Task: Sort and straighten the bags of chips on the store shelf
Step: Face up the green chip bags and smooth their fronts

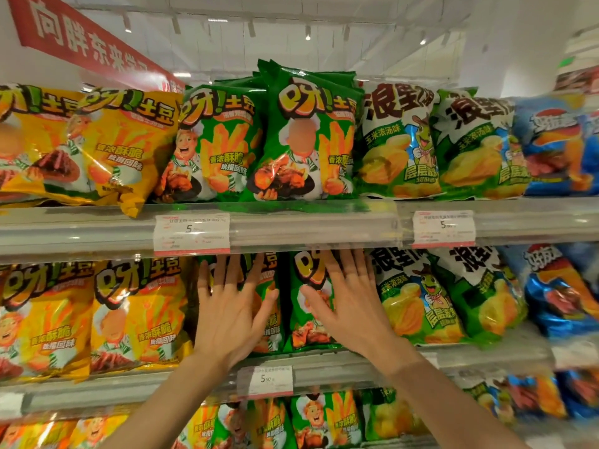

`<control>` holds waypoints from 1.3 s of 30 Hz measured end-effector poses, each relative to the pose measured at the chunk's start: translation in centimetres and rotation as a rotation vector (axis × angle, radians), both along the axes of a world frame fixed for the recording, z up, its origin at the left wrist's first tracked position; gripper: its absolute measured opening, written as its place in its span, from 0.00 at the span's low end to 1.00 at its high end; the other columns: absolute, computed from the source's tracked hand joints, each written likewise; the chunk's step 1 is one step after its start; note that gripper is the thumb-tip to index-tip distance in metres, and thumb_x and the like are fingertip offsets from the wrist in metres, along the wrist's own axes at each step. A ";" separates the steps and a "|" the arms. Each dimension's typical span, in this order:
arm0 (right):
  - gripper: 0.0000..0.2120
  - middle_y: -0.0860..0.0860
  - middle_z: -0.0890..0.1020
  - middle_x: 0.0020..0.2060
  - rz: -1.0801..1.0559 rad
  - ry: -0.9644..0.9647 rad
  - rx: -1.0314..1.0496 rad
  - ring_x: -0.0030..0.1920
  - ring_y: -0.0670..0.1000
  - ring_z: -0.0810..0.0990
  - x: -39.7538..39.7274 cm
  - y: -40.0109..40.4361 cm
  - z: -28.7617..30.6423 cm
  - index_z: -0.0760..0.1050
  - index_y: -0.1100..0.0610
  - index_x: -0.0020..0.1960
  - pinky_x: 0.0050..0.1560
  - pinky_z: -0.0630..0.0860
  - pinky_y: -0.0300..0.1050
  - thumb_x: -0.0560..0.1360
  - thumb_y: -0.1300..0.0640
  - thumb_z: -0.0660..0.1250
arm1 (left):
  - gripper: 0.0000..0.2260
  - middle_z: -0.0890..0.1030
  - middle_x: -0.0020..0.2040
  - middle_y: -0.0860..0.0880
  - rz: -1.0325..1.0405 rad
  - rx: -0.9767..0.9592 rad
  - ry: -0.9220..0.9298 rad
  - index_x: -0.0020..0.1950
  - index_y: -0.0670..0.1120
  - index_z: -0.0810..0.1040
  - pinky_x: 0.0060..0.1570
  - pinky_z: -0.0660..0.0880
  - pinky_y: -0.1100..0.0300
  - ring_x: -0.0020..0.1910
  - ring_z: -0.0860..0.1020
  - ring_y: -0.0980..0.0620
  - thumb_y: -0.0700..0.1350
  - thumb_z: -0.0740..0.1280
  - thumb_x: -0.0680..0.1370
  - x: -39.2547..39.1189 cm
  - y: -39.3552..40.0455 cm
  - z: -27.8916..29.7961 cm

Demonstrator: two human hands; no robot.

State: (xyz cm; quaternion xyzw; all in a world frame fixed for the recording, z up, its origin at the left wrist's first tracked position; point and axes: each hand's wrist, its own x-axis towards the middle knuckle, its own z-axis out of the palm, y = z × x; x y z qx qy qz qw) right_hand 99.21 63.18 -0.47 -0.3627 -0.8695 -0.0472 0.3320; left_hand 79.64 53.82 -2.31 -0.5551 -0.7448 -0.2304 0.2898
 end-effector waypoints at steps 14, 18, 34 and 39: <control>0.21 0.56 0.75 0.63 -0.034 0.160 -0.019 0.63 0.58 0.73 15.4 8.2 1.6 0.71 0.55 0.68 0.63 0.73 0.53 0.78 0.48 0.63 | 0.18 0.73 0.59 0.48 -0.424 0.235 -0.188 0.67 0.48 0.73 0.43 0.78 0.54 0.52 0.75 0.51 0.55 0.60 0.81 16.0 4.8 1.9; 0.15 0.57 0.79 0.57 -0.079 0.045 0.121 0.59 0.59 0.74 19.6 11.4 1.5 0.79 0.56 0.60 0.62 0.73 0.55 0.75 0.54 0.67 | 0.19 0.69 0.66 0.49 -0.381 0.080 -0.255 0.70 0.55 0.68 0.58 0.75 0.51 0.61 0.73 0.50 0.57 0.59 0.80 21.0 8.3 1.0; 0.36 0.54 0.64 0.73 0.133 -0.092 -0.450 0.68 0.58 0.71 18.9 14.3 2.4 0.52 0.48 0.77 0.65 0.72 0.50 0.76 0.41 0.65 | 0.29 0.64 0.76 0.44 -0.186 -0.008 -0.995 0.79 0.60 0.50 0.72 0.63 0.47 0.75 0.63 0.41 0.57 0.61 0.81 22.9 16.0 0.8; 0.36 0.50 0.68 0.71 0.173 -0.043 -0.602 0.70 0.53 0.69 18.5 15.5 2.8 0.55 0.46 0.75 0.68 0.70 0.49 0.74 0.40 0.69 | 0.29 0.68 0.75 0.48 -0.215 0.026 -1.078 0.73 0.71 0.54 0.69 0.68 0.42 0.72 0.69 0.43 0.66 0.59 0.73 22.6 16.8 0.5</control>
